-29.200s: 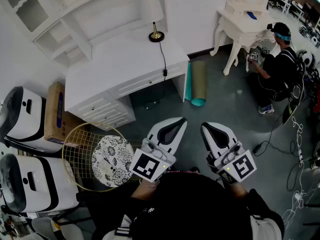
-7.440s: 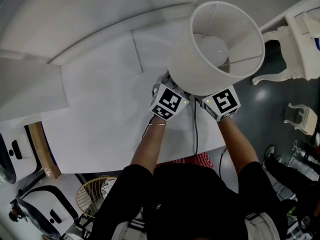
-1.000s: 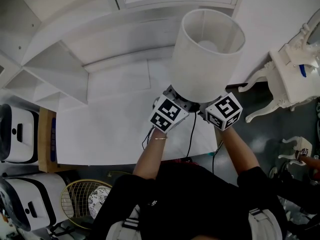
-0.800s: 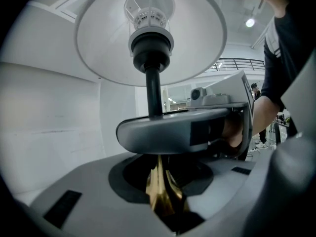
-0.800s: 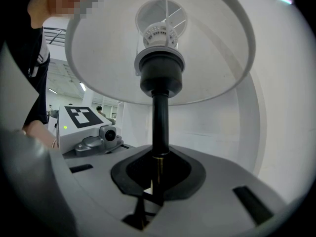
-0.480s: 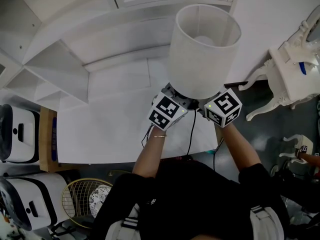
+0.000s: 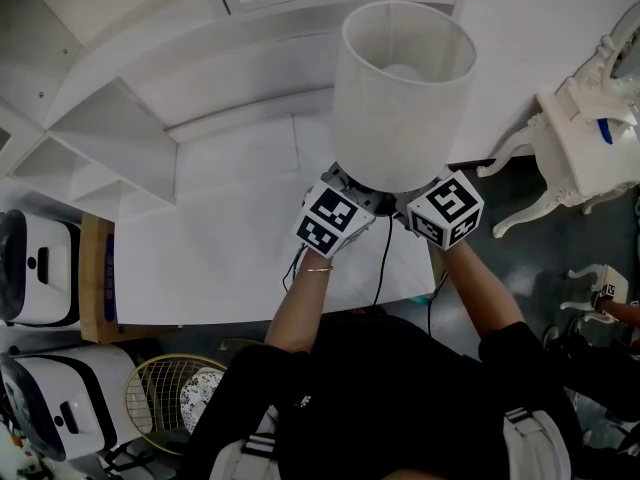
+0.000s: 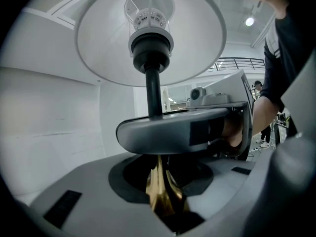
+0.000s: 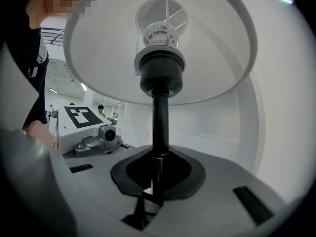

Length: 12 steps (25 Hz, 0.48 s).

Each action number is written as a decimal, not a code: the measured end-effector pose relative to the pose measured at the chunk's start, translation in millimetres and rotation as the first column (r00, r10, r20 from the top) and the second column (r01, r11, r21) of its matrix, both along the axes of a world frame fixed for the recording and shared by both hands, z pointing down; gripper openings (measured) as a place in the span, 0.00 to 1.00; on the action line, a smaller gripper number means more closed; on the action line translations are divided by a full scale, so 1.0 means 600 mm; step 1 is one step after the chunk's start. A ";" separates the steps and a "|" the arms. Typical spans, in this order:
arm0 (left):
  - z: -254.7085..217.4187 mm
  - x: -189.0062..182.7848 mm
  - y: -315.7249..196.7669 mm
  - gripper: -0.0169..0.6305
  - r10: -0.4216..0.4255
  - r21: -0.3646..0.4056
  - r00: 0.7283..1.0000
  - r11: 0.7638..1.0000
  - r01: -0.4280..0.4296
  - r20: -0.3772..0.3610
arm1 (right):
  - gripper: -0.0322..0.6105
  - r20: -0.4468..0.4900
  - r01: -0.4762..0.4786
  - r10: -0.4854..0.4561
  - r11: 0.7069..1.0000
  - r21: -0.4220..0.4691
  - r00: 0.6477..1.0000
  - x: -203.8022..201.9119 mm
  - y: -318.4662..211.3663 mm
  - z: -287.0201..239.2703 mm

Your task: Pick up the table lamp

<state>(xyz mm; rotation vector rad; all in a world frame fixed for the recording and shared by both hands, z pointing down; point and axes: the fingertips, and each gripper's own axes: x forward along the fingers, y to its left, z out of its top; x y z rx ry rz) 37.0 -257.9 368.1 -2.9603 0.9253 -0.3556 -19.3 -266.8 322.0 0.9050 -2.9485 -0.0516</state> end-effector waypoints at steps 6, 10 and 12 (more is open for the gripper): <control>0.011 -0.003 0.000 0.20 -0.004 -0.009 1.000 1.000 0.004 0.013 | 0.11 -0.004 0.002 -0.002 1.000 0.007 1.000 -0.001 0.002 0.000; 0.001 -0.002 0.001 0.20 -0.005 0.006 1.000 1.000 0.005 0.005 | 0.11 -0.002 0.006 -0.006 1.000 0.007 1.000 -0.002 0.003 0.000; 0.002 -0.003 0.001 0.20 -0.008 0.005 1.000 1.000 0.008 0.007 | 0.11 -0.003 0.008 -0.007 1.000 0.009 1.000 -0.002 0.004 -0.001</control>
